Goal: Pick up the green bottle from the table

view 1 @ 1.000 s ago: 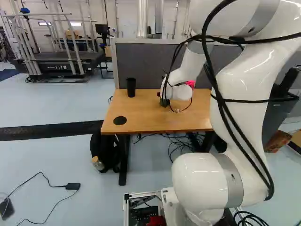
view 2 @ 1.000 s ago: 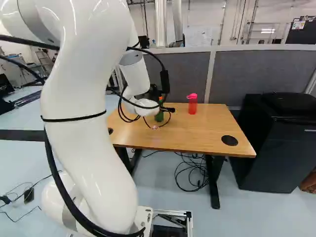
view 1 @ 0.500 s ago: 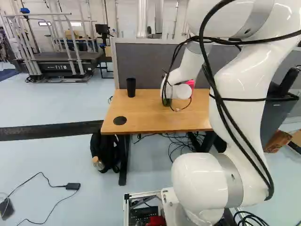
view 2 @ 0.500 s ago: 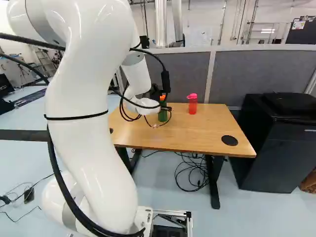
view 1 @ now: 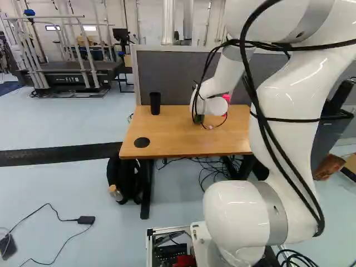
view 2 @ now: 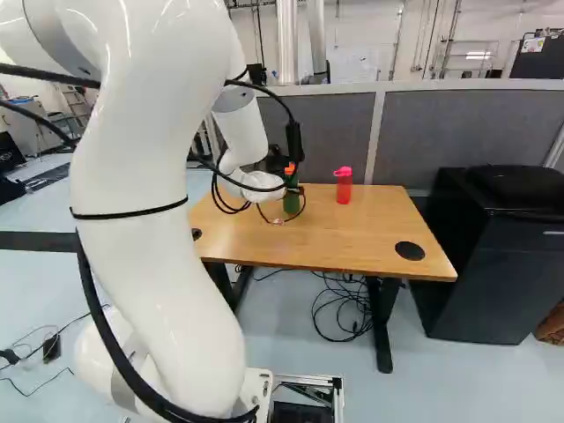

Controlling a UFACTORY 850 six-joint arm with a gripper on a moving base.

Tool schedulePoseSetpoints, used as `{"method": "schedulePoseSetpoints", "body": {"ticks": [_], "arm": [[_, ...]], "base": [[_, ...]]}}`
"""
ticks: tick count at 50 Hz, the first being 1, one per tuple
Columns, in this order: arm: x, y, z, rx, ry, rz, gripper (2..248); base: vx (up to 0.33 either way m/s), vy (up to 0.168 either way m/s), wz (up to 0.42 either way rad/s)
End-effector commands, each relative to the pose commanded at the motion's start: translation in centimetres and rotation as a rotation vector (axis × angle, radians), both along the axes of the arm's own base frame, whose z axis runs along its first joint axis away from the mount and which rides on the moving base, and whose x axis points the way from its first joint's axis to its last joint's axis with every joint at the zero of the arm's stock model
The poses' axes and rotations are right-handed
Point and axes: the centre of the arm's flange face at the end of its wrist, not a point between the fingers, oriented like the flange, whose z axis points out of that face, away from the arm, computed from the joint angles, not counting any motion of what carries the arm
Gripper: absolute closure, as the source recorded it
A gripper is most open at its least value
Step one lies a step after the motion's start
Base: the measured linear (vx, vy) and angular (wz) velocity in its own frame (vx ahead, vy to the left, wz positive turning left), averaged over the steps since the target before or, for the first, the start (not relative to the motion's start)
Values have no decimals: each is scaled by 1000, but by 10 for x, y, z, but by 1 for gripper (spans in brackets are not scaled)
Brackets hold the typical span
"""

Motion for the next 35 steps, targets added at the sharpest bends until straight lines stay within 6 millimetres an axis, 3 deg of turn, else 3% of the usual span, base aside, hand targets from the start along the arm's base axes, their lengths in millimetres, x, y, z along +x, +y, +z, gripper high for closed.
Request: {"method": "schedulePoseSetpoints", "body": {"ticks": [35], "arm": [[-7,1,39,-9,-76,0,139]], "base": [[0,0,0]]}}
